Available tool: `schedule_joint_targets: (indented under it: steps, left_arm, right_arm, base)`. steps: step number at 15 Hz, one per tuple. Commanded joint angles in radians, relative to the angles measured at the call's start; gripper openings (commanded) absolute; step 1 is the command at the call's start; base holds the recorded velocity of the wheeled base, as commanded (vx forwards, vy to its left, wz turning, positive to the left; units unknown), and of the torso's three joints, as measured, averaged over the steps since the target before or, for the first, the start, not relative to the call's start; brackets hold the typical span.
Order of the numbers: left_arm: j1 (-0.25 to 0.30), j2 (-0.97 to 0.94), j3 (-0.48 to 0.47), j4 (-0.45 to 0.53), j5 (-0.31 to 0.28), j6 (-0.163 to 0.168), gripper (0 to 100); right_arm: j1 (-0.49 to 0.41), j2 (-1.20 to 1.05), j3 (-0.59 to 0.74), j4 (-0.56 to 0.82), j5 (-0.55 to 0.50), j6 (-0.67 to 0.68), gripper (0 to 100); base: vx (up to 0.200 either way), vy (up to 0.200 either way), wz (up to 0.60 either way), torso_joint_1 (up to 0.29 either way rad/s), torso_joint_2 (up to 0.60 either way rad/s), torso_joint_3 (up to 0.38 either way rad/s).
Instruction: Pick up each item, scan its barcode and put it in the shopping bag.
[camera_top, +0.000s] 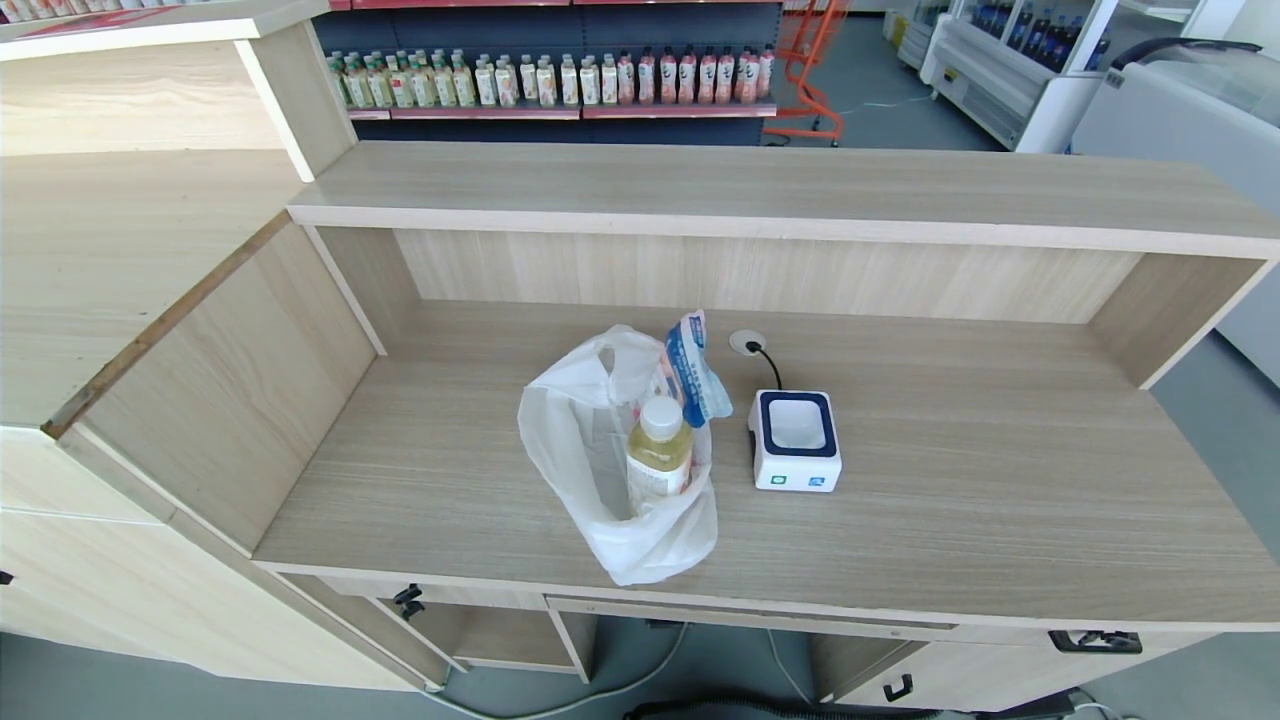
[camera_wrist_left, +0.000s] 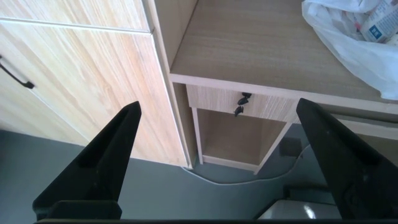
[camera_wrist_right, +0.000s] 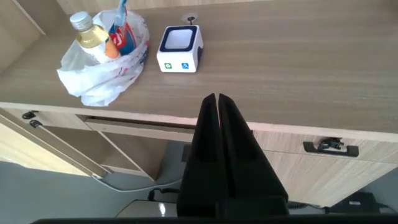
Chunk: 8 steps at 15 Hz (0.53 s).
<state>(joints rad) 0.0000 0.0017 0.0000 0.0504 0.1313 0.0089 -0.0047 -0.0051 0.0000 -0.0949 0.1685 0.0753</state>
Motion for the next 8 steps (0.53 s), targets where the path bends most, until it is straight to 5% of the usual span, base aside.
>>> schedule_joint_targets:
  steps: [1, 4, 8]
  left_arm:
    - [0.000, 0.001, 0.000, 0.000, 0.001, -0.004, 100]
    - [0.000, 0.000, 0.000, 0.000, 0.001, 0.023, 100]
    - [0.000, 0.000, 0.000, 0.000, 0.001, 0.016, 100]
  right_arm:
    - [0.000, 0.005, 0.000, 0.000, 0.000, 0.000, 0]
    - [0.000, 0.005, 0.000, 0.000, 0.000, 0.000, 0]
    - [0.000, 0.005, 0.000, 0.000, 0.000, 0.000, 0]
  base:
    - [0.000, 0.000, 0.00, 0.000, 0.00, 0.000]
    - [0.000, -0.200, 0.00, 0.002, 0.00, 0.004]
    - [0.150, -0.150, 0.00, 0.003, 0.00, 0.001]
